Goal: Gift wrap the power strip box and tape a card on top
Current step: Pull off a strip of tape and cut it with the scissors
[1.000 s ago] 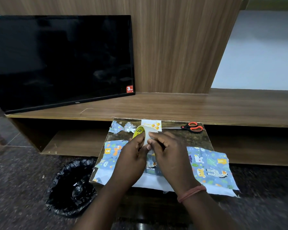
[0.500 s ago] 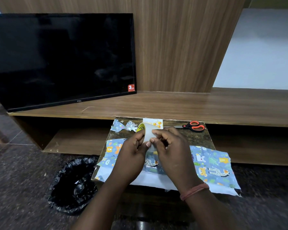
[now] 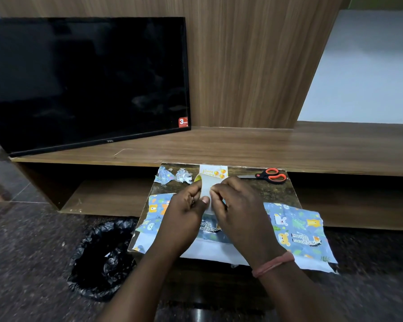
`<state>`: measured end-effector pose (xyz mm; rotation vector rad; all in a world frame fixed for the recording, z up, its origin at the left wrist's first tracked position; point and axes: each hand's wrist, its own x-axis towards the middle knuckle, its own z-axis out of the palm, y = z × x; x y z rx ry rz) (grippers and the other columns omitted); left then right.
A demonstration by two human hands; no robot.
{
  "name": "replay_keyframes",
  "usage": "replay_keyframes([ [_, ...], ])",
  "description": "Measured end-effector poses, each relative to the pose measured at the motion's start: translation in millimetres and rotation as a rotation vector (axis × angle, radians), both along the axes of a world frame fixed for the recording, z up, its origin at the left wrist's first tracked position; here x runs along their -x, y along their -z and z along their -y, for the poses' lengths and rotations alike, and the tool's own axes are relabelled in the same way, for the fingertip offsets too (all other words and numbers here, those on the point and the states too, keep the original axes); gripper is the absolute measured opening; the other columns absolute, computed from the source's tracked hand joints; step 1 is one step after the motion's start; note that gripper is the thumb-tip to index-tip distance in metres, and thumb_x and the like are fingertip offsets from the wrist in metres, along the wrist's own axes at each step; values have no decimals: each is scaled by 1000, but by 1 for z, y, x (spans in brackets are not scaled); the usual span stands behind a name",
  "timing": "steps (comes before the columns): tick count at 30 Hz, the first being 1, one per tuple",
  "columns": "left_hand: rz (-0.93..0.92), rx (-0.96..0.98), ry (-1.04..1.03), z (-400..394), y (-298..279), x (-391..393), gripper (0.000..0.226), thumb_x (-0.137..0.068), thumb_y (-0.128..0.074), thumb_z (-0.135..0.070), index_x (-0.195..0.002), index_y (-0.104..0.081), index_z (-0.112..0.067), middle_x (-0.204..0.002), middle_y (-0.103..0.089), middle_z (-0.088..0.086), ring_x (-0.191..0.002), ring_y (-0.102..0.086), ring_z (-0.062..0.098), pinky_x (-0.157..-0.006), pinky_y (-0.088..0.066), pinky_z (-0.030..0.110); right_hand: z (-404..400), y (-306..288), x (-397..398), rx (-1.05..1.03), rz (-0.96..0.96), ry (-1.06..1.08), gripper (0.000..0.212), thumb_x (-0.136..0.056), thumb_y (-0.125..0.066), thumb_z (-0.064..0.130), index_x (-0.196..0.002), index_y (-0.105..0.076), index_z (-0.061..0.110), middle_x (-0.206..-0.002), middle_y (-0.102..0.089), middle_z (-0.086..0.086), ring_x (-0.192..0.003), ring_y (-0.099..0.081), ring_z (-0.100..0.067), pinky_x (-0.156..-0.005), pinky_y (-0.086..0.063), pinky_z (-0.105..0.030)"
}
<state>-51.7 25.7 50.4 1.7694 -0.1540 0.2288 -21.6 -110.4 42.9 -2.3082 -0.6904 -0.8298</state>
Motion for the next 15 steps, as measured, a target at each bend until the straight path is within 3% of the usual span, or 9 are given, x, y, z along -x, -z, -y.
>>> replay_keyframes([
  [2, -16, -15, -3, -2, 4, -3, 22, -99, -50, 11, -104, -66, -4, -76, -60, -15, -77, -59, -2, -74, -39, 3, -1, 0, -1, 27, -17, 5, 7, -93, -62, 13, -86, -64, 10, -88, -55, -3, -76, -53, -22, -70, -42, -30],
  [4, -33, -48, -31, -4, 6, -3, 23, -100, -52, 6, -112, -67, -6, -89, -70, -22, -93, -65, -1, -79, -41, 6, -1, -2, -2, 23, -54, -5, 14, -93, -53, 20, -87, -60, 11, -88, -53, -2, -75, -50, -21, -70, -37, -26],
  [6, -51, -66, -74, -6, 11, -7, 27, -102, -56, -3, -128, -63, -3, -116, -73, -3, -120, -63, 14, -91, -46, 16, 0, -4, -3, 40, -66, -28, 17, -94, -48, 23, -88, -58, 11, -89, -52, -3, -74, -49, -21, -69, -34, -25],
  [8, -67, -97, -94, -8, 13, -9, 36, -102, -57, -11, -137, -59, -7, -131, -68, 8, -129, -59, 20, -103, -47, 32, 2, -4, -4, 71, -65, -54, 17, -95, -46, 23, -88, -56, 11, -89, -51, -3, -74, -48, -20, -69, -35, -26],
  [10, -57, -105, -118, -7, 13, -8, 37, -101, -58, -12, -138, -59, -9, -133, -67, 6, -128, -60, 15, -106, -46, 31, 4, -3, -7, 98, -57, -51, 18, -97, -44, 24, -89, -54, 12, -90, -49, -2, -74, -47, -20, -68, -37, -27],
  [12, -47, -77, -148, -5, 12, -5, 34, -100, -58, -4, -133, -64, -12, -125, -70, 0, -121, -63, 5, -102, -47, 23, 2, -2, -6, 117, -23, -32, 17, -99, -45, 22, -90, -55, 11, -90, -49, -3, -74, -47, -20, -69, -38, -29],
  [13, -44, -70, -158, -4, 10, -3, 31, -100, -56, 0, -124, -69, -16, -113, -73, -3, -110, -65, 2, -95, -48, 21, -2, -3, -3, 128, -1, -31, 16, -99, -47, 21, -90, -56, 10, -89, -50, -3, -75, -48, -21, -69, -38, -30],
  [15, -49, -29, -169, -5, 7, -3, 29, -99, -52, 4, -106, -71, -18, -91, -72, 3, -85, -64, 9, -80, -50, 30, -11, -3, 4, 167, 39, -48, 16, -100, -47, 19, -90, -56, 10, -87, -52, -4, -76, -49, -21, -71, -38, -30],
])
